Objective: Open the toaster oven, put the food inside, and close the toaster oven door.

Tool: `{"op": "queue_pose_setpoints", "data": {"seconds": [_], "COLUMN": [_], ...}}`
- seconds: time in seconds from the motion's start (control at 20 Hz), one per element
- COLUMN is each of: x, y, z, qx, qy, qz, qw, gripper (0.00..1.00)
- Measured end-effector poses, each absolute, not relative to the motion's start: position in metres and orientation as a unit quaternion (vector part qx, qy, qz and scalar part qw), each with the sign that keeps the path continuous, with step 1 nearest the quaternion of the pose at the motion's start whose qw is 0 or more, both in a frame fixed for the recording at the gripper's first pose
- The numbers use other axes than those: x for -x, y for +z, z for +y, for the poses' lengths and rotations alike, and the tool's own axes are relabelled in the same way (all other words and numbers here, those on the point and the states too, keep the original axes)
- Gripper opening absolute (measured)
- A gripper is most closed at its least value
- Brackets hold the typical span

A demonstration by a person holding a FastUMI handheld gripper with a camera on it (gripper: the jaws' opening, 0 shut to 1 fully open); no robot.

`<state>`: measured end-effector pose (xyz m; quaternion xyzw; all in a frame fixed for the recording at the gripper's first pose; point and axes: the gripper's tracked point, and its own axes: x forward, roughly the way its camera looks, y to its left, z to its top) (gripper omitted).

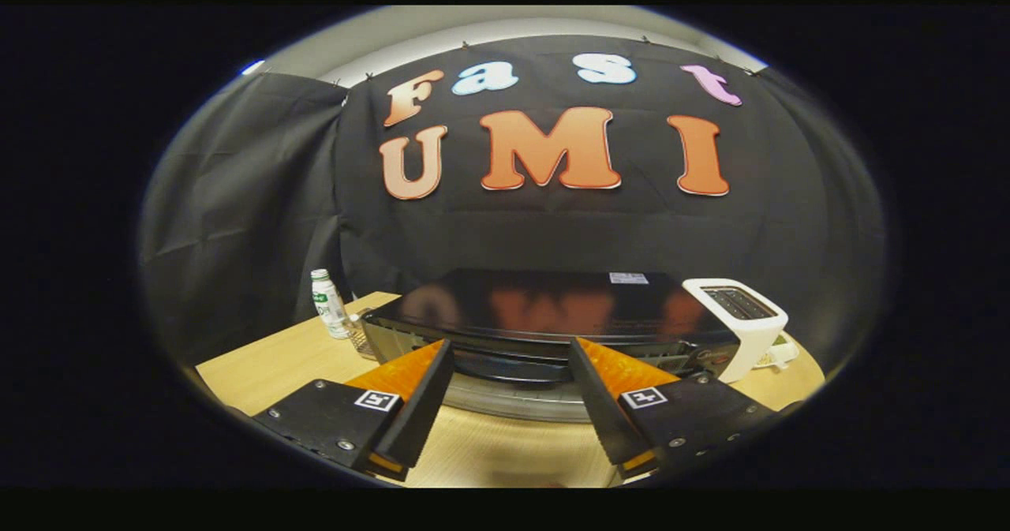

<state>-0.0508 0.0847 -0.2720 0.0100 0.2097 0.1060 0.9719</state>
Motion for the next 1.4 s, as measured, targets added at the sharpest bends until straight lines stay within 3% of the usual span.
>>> {"op": "queue_pose_setpoints", "data": {"seconds": [0.2,0.65,0.9,1.05,1.4], "x": [0.072,0.129,0.164,0.191,0.213], "y": [-0.276,-0.290,-0.310,-0.339,-0.396], "z": [0.084,0.085,0.088,0.099,0.095], "qx": [0.000,-0.019,-0.051,-0.075,-0.085], "qy": [0.123,0.152,0.159,0.159,0.111], "qz": [0.232,0.294,0.370,0.450,0.561], "qw": [0.965,0.944,0.914,0.876,0.816], "gripper": [0.80,0.80,0.79,0.71,0.65]}}
